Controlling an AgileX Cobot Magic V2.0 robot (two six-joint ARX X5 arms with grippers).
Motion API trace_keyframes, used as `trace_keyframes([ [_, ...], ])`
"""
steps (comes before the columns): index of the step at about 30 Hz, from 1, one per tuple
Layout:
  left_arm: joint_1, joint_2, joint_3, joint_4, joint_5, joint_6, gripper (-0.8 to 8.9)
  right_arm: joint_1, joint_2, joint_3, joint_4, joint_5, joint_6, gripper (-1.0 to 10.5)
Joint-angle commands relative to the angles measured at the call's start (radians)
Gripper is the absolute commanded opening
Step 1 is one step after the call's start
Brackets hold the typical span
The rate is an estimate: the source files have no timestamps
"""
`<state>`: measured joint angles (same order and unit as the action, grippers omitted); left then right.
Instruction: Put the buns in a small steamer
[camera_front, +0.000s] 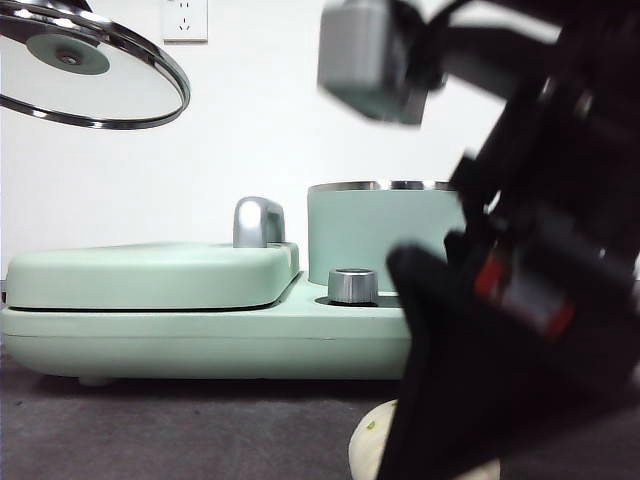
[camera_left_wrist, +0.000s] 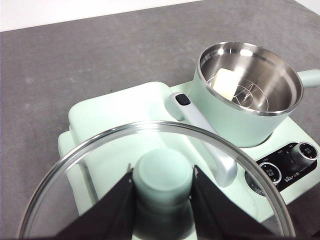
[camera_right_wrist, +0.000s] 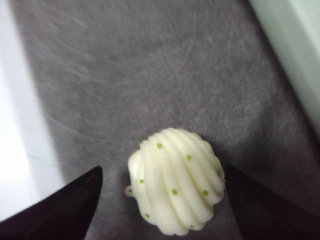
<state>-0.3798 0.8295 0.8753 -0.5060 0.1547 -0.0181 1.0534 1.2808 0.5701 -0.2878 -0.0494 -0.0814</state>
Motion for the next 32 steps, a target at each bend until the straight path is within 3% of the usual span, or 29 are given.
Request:
trace_keyframes([
  [1, -0.003, 0.002, 0.019, 0.023, -0.002, 0.010, 0.14, 0.013, 0.045, 0.005, 0.016, 0.007, 0.007, 3.5],
  [5, -0.003, 0.001, 0.019, 0.023, -0.001, 0.010, 0.14, 0.016, 0.050, 0.006, 0.018, 0.027, 0.057, 2.0],
  [11, -0.003, 0.002, 0.019, 0.023, -0.002, 0.010, 0.14, 0.013, -0.117, 0.039, -0.045, 0.027, 0.160, 2.0],
  [13, -0.003, 0.002, 0.019, 0.023, -0.001, 0.010, 0.14, 0.005, -0.196, 0.072, -0.121, 0.033, 0.214, 2.0],
  [16, -0.003, 0.002, 0.019, 0.023, -0.001, 0.010, 0.14, -0.027, -0.272, 0.172, -0.301, 0.108, 0.373, 2.0],
  [18, -0.003, 0.002, 0.019, 0.024, -0.002, 0.010, 0.14, -0.051, -0.282, 0.232, -0.379, 0.122, 0.415, 2.0],
  [25, -0.003, 0.002, 0.019, 0.024, -0.001, 0.010, 0.14, -0.159, -0.266, 0.429, -0.459, 0.122, 0.409, 2.0],
  [32, -0.003, 0.002, 0.019, 0.024, -0.002, 0.010, 0.14, -0.325, -0.138, 0.607, -0.437, 0.116, 0.279, 2.1],
])
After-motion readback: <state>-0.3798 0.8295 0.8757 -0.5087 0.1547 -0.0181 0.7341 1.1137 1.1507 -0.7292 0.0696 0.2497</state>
